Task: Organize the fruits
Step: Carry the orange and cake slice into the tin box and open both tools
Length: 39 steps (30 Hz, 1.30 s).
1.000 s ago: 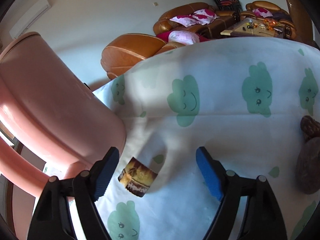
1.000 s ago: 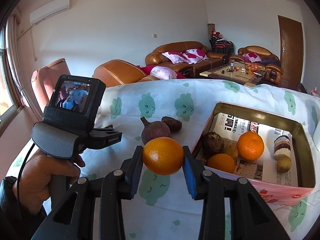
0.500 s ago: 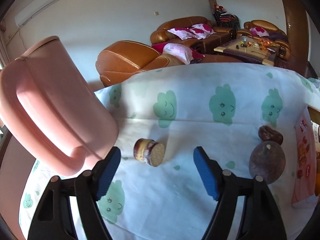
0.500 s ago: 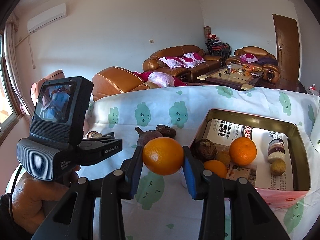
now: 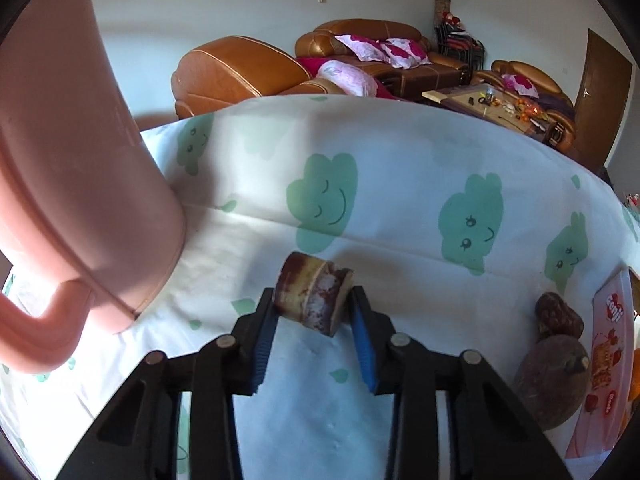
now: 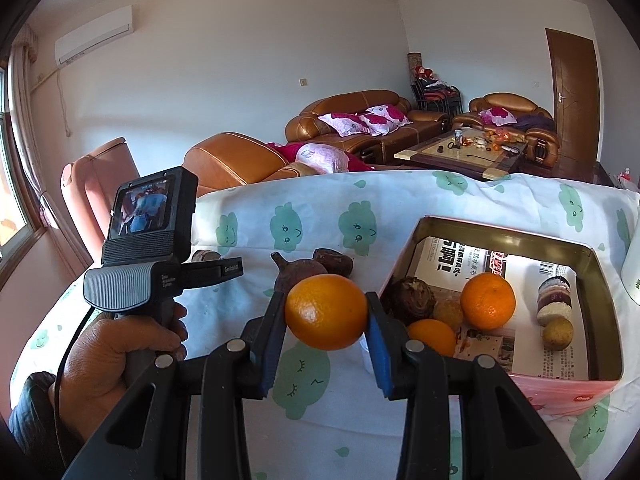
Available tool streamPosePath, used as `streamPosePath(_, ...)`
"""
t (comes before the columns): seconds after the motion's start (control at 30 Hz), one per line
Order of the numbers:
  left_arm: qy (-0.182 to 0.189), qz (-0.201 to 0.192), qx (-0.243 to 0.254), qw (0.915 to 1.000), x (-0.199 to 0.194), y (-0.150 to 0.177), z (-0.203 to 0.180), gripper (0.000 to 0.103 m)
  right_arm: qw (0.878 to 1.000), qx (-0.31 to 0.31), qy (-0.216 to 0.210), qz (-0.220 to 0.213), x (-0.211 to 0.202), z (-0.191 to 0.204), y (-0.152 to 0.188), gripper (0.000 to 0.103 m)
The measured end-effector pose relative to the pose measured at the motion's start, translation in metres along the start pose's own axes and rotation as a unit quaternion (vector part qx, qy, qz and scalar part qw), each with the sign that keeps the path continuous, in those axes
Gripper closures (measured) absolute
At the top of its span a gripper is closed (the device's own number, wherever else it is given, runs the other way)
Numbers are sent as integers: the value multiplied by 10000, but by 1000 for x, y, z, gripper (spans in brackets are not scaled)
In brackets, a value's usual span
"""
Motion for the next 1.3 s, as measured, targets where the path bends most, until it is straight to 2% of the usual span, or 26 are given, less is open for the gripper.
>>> streamPosePath(0.13,561,-81,-177,9982,-8,5,5,67,9999,-29,123,-78,0,-1,1,63)
streamPosePath(0.4,839,-883,123,9925,-52,26,-12,67,9989,5,273,-389,-11,-7,-1,63)
streamPosePath(0.57,1042,-1410,492,9833,-84,42,-24,67,9977,-67,358,-579,-19,-7,-3,63)
streamPosePath(0.77,1146,-1775,751,9745,-114,63,-37,67,9967,-64,504,-629,-27,-22,-1,63)
streamPosePath(1.03,1378,-1862,986,9678,-128,77,-61,67,9939,-19,849,-708,-40,-58,1,63)
streamPosePath(1.3,1849,-1935,1064,9576,-139,80,-88,67,9861,337,1403,-824,-51,-123,-5,63)
Point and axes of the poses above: each gripper's, at about its wrist camera, not at the fingertips, and x roughly the way its jaws point, z to its left, y to its underside, the point moved 1 cm from there along x, roughly the way its jaws point, and after that the axes turned 9 degrees about y, right-handed, at the moved point
